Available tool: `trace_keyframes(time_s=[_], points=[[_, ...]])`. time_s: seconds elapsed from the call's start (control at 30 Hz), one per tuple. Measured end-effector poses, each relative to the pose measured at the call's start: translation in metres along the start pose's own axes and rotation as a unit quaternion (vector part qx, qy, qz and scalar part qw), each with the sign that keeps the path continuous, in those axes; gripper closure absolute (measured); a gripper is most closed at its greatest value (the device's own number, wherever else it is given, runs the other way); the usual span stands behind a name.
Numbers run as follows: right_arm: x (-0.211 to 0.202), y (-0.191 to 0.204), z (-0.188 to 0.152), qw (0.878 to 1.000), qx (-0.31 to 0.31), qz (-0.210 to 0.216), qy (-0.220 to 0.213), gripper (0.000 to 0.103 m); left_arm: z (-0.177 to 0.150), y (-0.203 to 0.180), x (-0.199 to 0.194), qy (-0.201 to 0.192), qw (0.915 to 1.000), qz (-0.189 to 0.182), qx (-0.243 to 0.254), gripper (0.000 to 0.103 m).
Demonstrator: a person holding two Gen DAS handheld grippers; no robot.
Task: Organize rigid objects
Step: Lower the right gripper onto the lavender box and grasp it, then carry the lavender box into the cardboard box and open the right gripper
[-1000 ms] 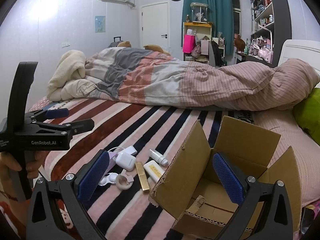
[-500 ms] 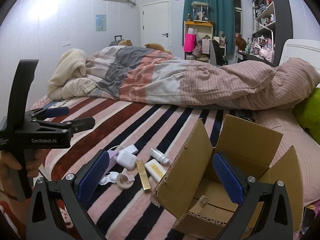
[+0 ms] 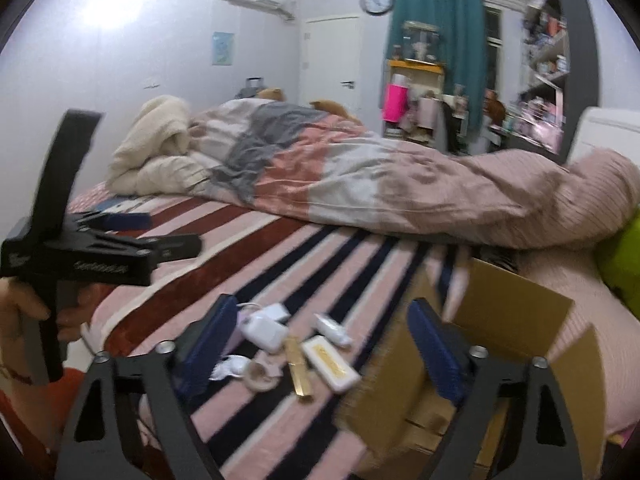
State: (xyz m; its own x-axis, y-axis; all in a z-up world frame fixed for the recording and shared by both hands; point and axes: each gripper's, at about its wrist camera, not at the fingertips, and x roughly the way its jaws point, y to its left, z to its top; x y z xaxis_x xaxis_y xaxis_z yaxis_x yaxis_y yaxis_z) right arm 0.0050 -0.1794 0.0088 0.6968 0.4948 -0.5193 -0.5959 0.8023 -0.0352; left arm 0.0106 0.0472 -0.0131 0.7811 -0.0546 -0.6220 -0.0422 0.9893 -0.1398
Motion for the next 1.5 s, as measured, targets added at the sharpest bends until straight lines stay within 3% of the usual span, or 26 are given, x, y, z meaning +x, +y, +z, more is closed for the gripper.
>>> trace_keyframes(time_s=[0.03,0.1,0.27,0.43,0.67,0.8,0.83,0.93,0.97,1.1,1.2,1.5], points=[[0.006,0.006,0.002,1.000,-0.007,0.010,0.003,0.037,-0.001,0.006,0.003,0.004,1.0000,0.002,-0.002,0.000],[0.023,0.023,0.003,0.999,-0.020,0.038,0.017,0.042,-0.003,0.017,0.008,0.006,1.0000,0.002,-0.007,0.000],[0.081,0.050,-0.013,0.991,-0.004,0.100,0.094,0.043,-0.013,0.053,0.020,0.014,0.9997,0.000,-0.021,0.000],[0.134,0.057,-0.034,0.975,0.067,0.142,0.160,0.042,-0.027,0.080,0.032,0.028,0.9990,0.006,-0.035,0.001],[0.179,0.067,-0.042,0.969,0.099,0.112,0.197,0.035,-0.039,0.102,0.042,0.047,0.9977,-0.002,-0.050,0.001],[0.197,0.078,-0.046,0.971,0.076,0.072,0.216,0.035,-0.040,0.100,0.045,0.054,0.9975,-0.015,-0.042,0.001],[0.199,0.080,-0.046,0.971,0.069,0.063,0.221,0.041,-0.040,0.099,0.047,0.058,0.9973,-0.020,-0.040,0.001],[0.195,0.075,-0.046,0.971,0.056,0.060,0.226,0.065,-0.039,0.096,0.050,0.063,0.9969,-0.030,-0.037,0.001],[0.191,0.072,-0.045,0.970,0.054,0.063,0.227,0.067,-0.039,0.095,0.051,0.064,0.9966,-0.036,-0.036,0.001],[0.178,0.067,-0.043,0.973,0.018,0.064,0.220,0.069,-0.038,0.087,0.056,0.075,0.9928,-0.085,-0.038,0.001],[0.163,0.062,-0.035,0.971,0.033,0.103,0.213,0.069,-0.033,0.073,0.056,0.087,0.9838,-0.151,-0.043,0.001],[0.070,0.038,0.018,0.981,0.026,0.157,0.108,0.069,0.022,-0.010,0.027,0.111,0.9553,-0.272,-0.031,0.015]])
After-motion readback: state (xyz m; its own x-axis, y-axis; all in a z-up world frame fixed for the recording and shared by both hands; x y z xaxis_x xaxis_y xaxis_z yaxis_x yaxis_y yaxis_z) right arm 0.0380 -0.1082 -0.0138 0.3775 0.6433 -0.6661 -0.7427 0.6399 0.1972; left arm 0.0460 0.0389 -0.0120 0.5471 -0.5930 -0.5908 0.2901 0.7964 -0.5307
